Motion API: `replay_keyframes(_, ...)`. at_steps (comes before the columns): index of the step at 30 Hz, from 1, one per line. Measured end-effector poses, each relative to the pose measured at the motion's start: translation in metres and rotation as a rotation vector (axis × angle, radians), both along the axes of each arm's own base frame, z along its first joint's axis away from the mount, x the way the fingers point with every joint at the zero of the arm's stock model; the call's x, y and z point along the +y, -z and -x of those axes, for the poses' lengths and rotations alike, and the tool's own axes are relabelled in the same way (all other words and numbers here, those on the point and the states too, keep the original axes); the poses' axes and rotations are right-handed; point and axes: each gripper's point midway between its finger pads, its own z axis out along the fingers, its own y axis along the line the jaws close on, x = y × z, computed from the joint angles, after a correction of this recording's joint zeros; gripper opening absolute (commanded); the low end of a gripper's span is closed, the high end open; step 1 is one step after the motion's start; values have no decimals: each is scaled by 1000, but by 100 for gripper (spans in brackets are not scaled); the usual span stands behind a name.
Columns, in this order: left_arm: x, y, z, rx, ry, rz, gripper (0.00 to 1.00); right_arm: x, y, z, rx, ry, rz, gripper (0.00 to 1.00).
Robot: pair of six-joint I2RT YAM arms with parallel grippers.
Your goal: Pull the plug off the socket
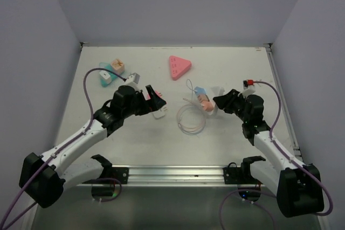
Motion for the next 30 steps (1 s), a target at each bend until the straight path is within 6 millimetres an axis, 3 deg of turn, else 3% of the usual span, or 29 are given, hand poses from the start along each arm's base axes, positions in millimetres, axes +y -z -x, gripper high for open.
replay_keyframes(4,-53,6,17,48,100,73,97,5,1,8,11,17,74,0)
replay_keyframes(14,-144,14,21,147,157,193,92,10,5,20,18,51,157,0)
replay_keyframes(21,-186,33,20,249,132,260,86,10,7,20,14,58,184,0)
replay_keyframes(30,-206,54,12,341,72,294,74,13,5,20,-4,47,193,0)
